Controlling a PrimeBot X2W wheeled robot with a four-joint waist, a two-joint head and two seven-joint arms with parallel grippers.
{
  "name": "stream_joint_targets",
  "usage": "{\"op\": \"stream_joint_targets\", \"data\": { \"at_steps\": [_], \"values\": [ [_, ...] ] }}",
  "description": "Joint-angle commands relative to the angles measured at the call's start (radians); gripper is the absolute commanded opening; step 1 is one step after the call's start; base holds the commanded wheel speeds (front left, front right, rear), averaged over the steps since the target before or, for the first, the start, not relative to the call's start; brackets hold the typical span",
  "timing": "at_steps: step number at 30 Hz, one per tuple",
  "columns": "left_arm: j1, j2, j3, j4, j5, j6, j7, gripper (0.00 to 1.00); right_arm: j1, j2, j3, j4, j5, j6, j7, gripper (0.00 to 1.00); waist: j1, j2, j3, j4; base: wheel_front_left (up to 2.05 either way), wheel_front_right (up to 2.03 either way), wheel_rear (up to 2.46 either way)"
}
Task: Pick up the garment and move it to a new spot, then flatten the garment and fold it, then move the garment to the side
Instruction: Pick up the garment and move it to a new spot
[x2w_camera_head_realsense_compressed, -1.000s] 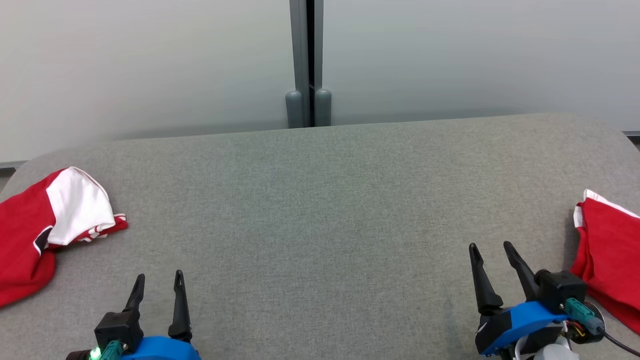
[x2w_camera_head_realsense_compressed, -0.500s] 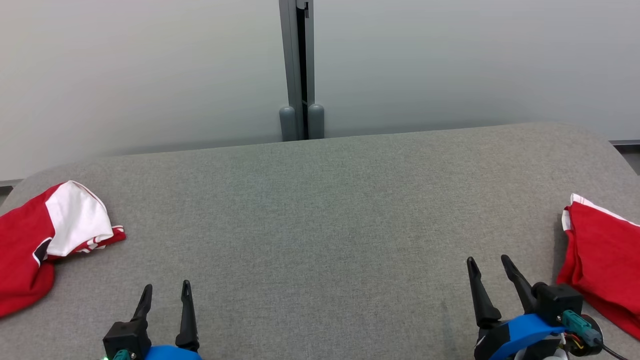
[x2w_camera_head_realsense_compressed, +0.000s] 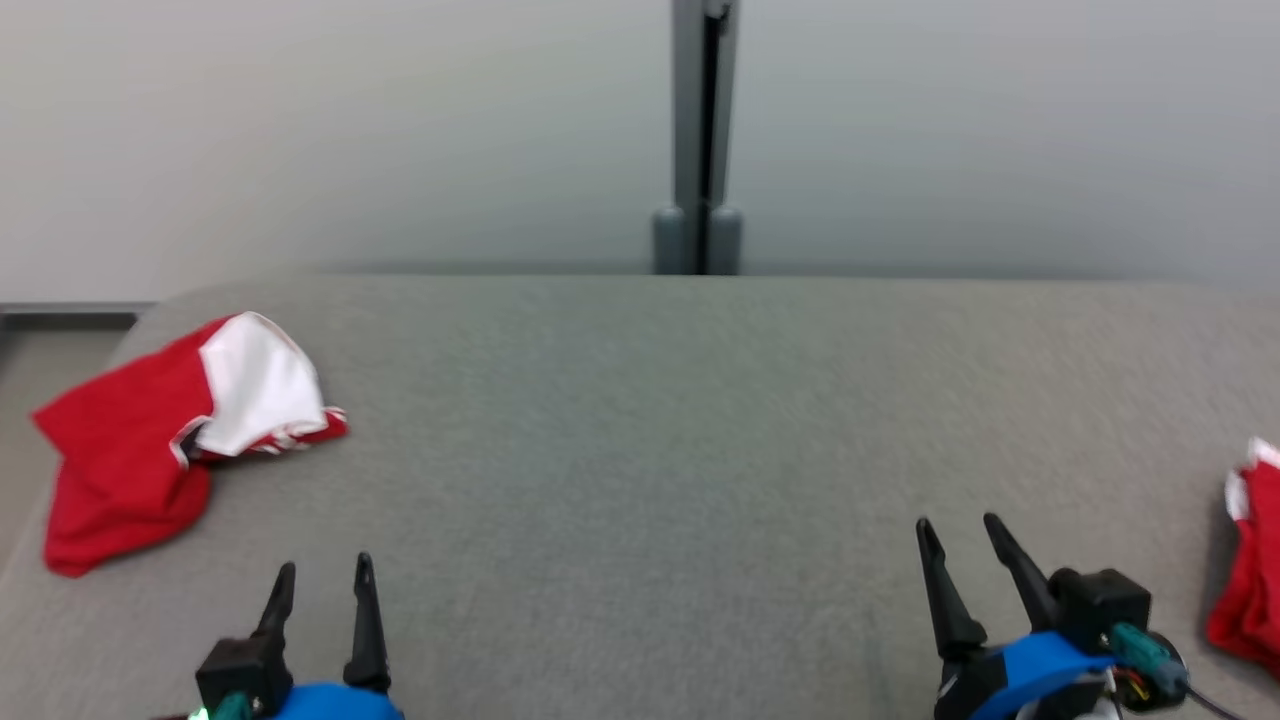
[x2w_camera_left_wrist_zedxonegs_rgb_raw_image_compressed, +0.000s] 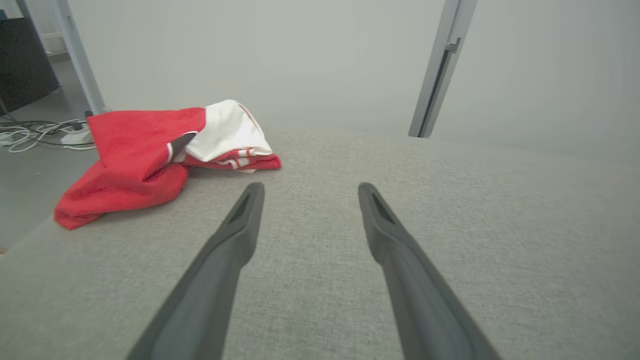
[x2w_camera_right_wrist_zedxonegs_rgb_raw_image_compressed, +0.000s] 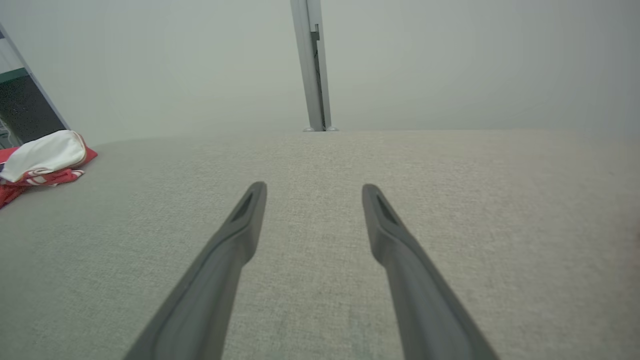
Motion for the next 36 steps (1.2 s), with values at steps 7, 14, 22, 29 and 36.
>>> {"op": "stream_joint_targets", "data": {
  "at_steps": [7, 14, 22, 29, 36],
  "values": [
    [-0.001, 0.001, 0.051, 0.015, 0.022, -0.006, -0.003, 1.00, 0.002, -0.004, 0.040, 0.006, 0.024, 0.000, -0.003, 1.00, -0.0001, 0.0000, 0.027, 0.191, 0.00, 0.00, 0.00],
    [0.031, 0.009, 0.113, 0.027, 0.033, -0.002, -0.003, 1.00, -0.006, -0.004, 0.098, 0.014, 0.045, 0.001, -0.003, 1.00, -0.0001, 0.0000, 0.020, 0.284, 0.00, 0.00, 0.00],
    [0.025, 0.005, 0.163, 0.032, 0.025, -0.017, -0.003, 1.00, -0.027, -0.004, 0.123, 0.014, 0.037, 0.001, -0.003, 1.00, -0.0001, 0.0000, 0.048, 0.320, 0.00, 0.00, 0.00],
    [-0.154, 0.047, 0.187, 0.092, 0.003, -0.063, -0.003, 1.00, -0.099, -0.004, 0.141, -0.005, -0.007, 0.001, -0.003, 1.00, -0.0001, 0.0000, 0.166, 0.248, 0.00, 0.00, 0.00],
    [-0.397, 0.148, 0.216, 0.220, 0.003, -0.072, -0.002, 1.00, -0.182, -0.004, 0.172, -0.050, -0.058, 0.001, -0.003, 1.00, -0.0001, 0.0000, 0.312, 0.167, 0.00, 0.00, 0.00]
  ]
}}
